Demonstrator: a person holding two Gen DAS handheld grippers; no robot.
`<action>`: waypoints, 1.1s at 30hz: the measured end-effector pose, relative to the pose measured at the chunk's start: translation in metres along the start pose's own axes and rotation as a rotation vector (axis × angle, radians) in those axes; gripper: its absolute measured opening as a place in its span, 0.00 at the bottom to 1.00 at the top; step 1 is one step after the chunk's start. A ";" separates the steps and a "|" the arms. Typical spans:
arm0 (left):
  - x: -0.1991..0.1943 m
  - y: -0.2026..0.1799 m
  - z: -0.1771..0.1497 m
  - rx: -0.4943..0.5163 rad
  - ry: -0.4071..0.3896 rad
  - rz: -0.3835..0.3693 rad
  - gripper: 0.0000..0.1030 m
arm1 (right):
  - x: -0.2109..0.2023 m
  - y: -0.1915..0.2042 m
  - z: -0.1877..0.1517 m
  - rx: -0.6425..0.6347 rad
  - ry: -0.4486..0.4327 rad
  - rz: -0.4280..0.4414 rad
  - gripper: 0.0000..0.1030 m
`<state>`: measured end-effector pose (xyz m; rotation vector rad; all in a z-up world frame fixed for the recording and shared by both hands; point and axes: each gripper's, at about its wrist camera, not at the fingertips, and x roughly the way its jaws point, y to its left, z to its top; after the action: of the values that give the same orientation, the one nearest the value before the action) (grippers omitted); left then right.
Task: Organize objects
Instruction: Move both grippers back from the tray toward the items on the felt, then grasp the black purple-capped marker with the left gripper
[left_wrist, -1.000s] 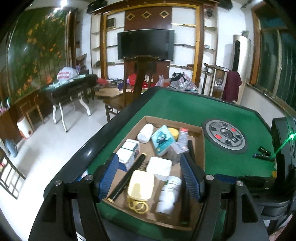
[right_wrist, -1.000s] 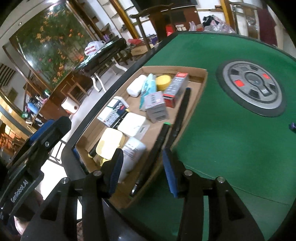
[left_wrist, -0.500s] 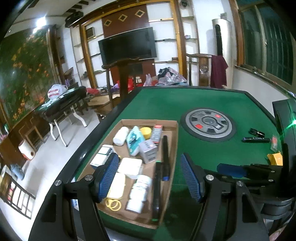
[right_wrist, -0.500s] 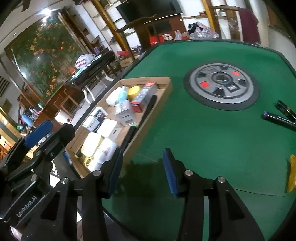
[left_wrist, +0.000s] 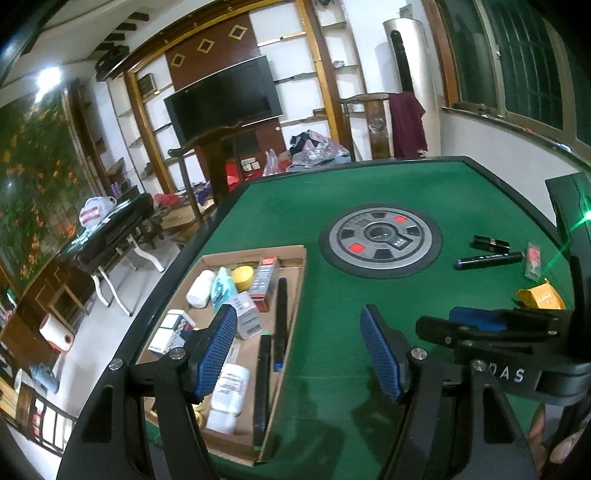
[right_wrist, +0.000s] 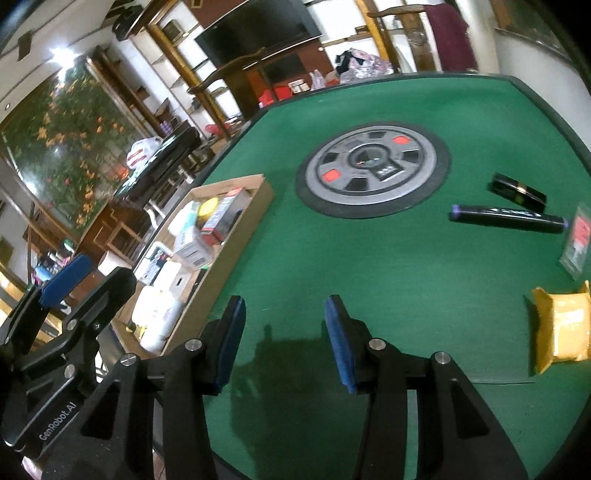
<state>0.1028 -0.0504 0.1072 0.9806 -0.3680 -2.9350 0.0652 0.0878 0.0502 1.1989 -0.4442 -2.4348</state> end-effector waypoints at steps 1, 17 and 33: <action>0.000 -0.003 0.000 0.006 0.000 -0.001 0.62 | -0.001 -0.004 0.001 0.006 -0.002 -0.001 0.42; 0.056 -0.075 0.042 0.108 0.088 -0.345 0.61 | -0.086 -0.155 0.029 0.330 -0.236 -0.148 0.43; 0.147 -0.233 0.068 0.564 0.080 -0.600 0.61 | -0.109 -0.248 0.022 0.581 -0.372 -0.188 0.44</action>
<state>-0.0436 0.1764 0.0197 1.4846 -1.1228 -3.3642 0.0577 0.3586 0.0275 1.0133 -1.2692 -2.8017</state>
